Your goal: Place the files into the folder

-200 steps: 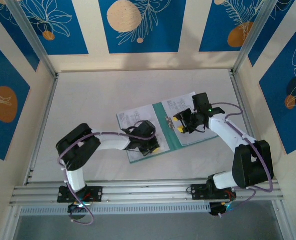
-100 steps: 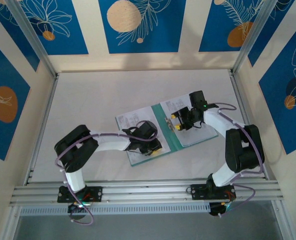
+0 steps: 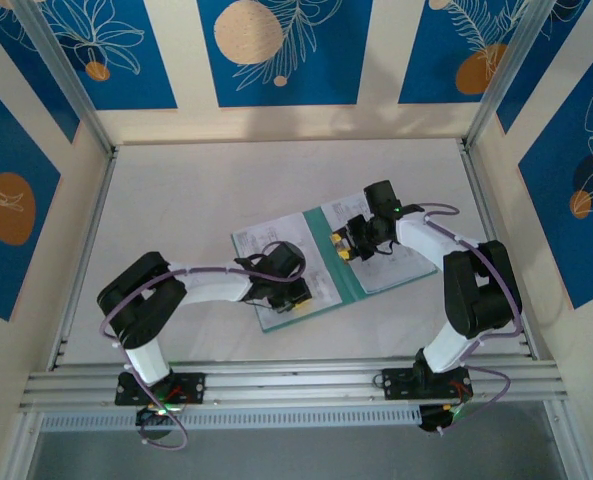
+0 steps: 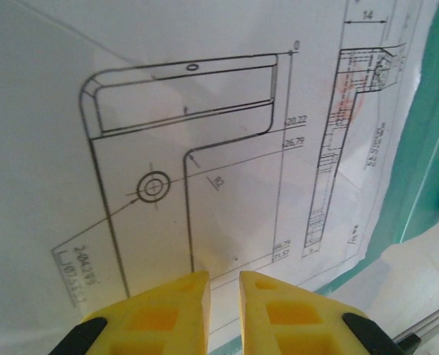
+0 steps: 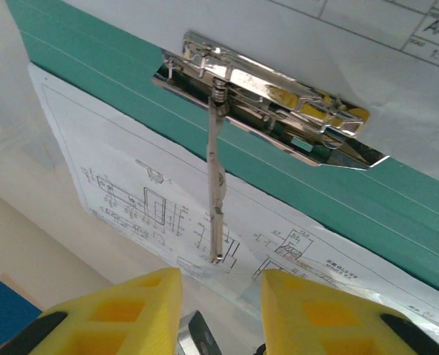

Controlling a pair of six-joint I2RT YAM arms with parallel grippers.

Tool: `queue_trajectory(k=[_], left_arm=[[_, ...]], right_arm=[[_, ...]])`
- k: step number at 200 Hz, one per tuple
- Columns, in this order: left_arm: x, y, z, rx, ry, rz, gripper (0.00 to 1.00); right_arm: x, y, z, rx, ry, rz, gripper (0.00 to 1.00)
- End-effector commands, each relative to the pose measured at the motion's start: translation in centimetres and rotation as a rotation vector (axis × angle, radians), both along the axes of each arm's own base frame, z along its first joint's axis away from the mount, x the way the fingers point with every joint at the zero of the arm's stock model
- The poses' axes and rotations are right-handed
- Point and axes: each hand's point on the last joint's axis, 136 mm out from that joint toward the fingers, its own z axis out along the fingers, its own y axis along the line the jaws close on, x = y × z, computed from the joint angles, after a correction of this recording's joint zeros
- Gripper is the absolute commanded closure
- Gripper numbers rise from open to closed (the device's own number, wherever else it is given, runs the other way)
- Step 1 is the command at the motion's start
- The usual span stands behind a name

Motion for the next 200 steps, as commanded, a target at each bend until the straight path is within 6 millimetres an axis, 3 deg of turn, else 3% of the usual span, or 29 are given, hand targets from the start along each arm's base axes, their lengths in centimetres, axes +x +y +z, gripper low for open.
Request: queue_trajectory(k=[1, 44, 200], left_arm=[[-0.5, 1.3, -0.4, 0.039, 0.017, -0.003, 0.83], [-0.4, 1.4, -0.6, 0.045, 0.020, -0.003, 0.84], [-0.3, 1.5, -0.8, 0.057, 0.021, 0.001, 0.84]], right_arm=[[-0.4, -0.2, -0.3, -0.029, 0.049, -0.002, 0.66], [-0.2, -0.5, -1.2, -0.055, 0.062, 0.006, 0.68], [-1.0, -2.0, -1.4, -0.104, 0.065, -0.005, 0.76]])
